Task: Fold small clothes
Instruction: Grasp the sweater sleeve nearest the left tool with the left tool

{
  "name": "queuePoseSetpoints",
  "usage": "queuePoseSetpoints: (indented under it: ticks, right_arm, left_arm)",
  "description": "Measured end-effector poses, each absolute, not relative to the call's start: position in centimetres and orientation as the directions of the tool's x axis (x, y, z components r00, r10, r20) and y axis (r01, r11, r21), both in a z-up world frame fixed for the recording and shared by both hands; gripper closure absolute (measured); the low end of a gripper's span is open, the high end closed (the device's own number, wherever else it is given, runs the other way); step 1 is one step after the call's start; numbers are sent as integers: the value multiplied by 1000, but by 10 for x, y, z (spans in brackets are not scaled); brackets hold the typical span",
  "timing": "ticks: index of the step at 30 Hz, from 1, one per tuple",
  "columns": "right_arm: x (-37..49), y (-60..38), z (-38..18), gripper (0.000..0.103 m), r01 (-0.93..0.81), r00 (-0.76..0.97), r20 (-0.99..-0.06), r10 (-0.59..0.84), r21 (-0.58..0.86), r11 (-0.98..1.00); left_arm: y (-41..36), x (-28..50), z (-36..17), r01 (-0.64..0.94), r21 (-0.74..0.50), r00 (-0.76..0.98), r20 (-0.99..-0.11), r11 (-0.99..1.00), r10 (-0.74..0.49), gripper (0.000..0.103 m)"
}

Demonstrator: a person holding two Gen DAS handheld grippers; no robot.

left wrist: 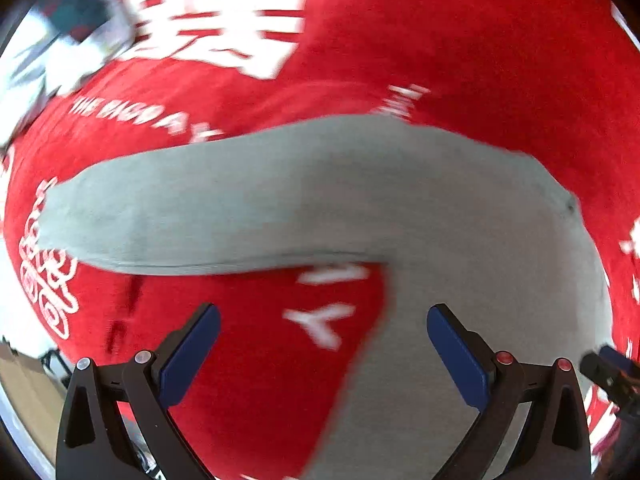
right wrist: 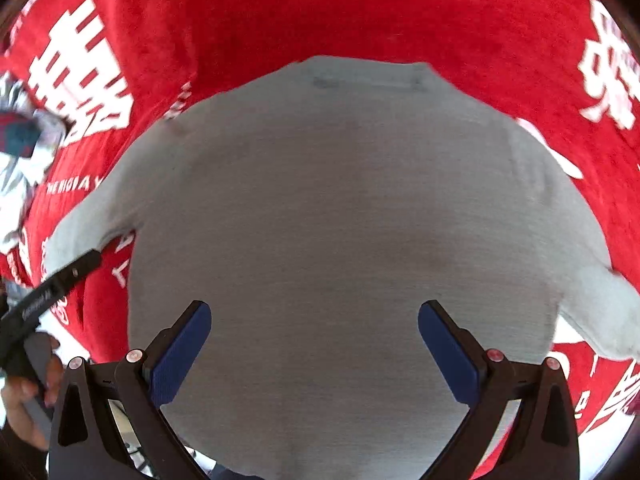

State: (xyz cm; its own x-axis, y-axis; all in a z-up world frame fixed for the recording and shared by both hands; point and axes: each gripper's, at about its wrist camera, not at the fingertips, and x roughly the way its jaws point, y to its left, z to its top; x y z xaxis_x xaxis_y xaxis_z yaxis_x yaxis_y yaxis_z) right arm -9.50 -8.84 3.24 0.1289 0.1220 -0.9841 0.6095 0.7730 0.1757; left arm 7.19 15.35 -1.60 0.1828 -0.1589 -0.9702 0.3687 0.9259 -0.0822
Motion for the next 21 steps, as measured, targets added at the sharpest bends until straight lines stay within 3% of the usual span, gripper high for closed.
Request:
queuePoseSetpoints:
  ticks: [8, 13, 16, 18, 21]
  right_arm:
    - [-59, -37, 18, 0, 521, 95, -986, 138, 167, 837]
    - [-46, -13, 11, 0, 491, 68, -989, 135, 151, 858]
    - [-40, -5, 11, 0, 479, 55, -990, 130, 140, 867]
    - [-37, -1, 11, 0, 472, 51, -991, 127, 136, 871]
    - [-36, 2, 13, 0, 463, 51, -991, 126, 136, 876]
  left_arm:
    - [247, 126, -67, 127, -147, 174, -970, 981, -167, 0]
    - [267, 140, -92, 63, -275, 138, -950, 959, -281, 0]
    - [277, 152, -86, 37, -338, 206, -918, 940, -338, 0]
    - [287, 158, -79, 4, -345, 261, -906, 938, -334, 8]
    - [301, 163, -75, -21, -321, 293, -907, 947, -301, 33]
